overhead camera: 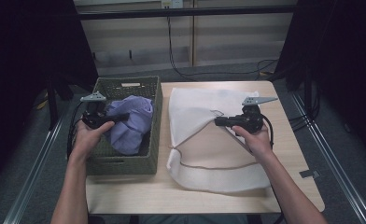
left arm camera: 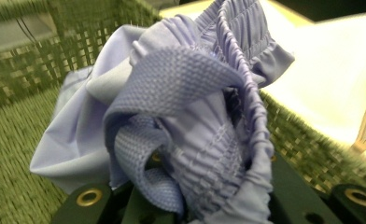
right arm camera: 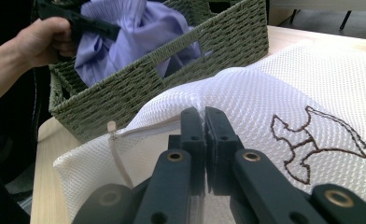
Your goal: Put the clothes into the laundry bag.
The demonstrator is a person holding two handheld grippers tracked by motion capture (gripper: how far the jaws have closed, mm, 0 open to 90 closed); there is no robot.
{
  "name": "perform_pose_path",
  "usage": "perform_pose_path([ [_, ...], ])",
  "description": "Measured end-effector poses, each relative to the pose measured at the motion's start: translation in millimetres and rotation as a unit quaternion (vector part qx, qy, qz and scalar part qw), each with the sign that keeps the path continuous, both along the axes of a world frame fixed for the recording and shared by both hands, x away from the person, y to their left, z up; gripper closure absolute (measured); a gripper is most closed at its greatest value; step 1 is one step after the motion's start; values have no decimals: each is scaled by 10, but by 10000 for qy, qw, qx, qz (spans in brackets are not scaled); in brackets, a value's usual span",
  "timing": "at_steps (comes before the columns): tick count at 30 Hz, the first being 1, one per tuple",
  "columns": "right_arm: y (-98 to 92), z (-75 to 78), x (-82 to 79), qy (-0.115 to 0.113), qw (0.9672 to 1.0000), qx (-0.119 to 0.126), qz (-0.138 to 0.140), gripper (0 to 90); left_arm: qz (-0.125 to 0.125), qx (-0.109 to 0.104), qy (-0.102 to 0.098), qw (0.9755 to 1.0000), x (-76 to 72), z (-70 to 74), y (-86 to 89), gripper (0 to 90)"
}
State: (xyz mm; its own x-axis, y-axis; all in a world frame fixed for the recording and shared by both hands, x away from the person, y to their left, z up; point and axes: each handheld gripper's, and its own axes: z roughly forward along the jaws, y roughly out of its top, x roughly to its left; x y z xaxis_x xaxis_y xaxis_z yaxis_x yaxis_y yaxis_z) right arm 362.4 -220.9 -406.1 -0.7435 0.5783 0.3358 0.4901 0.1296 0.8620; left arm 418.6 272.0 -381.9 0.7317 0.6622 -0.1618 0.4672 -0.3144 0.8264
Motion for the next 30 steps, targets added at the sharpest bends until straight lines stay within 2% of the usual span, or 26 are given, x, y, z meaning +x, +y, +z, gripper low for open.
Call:
perform_pose_path([
  [4,0,4,-4,-9,10000,5,-12,877,162,-137,-128,9997,-47,35,56,785],
  [6,-1,6,-9,-8,10000,7,-18,877,201,-259,-121,9994,-61,55,100,784],
  [9,1,8,-13,-17,10000,9,-15,877,255,-246,-236,9991,-103,101,144,783],
  [11,-2,6,-10,-14,10000,13,-22,877,304,-340,-285,9986,-133,118,186,783],
  [14,-1,4,-7,-1,10000,19,0,878,444,-501,-420,9969,-212,126,228,783],
  [16,2,3,-7,-7,10000,12,10,879,514,-515,-527,9960,-274,116,240,783],
  [18,1,1,-5,1,10000,22,7,879,546,-648,-577,9947,-316,101,247,783],
  [20,2,1,-5,-4,10000,12,-6,879,649,-653,-597,9940,-322,126,269,783],
  [22,3,7,-10,-20,10000,8,-4,879,630,-800,-646,9927,-336,150,298,783],
  [25,-8,8,-8,-24,10000,22,-12,879,646,-911,-718,9911,-355,182,319,783],
  [27,-5,5,-8,-23,10000,11,2,879,685,-835,-786,9910,-365,211,322,783],
  [28,-2,5,-9,-21,10000,11,16,879,689,-900,-807,9903,-370,226,318,783],
  [30,4,5,-10,-27,10000,2,20,879,702,-897,-888,9895,-395,267,314,783],
])
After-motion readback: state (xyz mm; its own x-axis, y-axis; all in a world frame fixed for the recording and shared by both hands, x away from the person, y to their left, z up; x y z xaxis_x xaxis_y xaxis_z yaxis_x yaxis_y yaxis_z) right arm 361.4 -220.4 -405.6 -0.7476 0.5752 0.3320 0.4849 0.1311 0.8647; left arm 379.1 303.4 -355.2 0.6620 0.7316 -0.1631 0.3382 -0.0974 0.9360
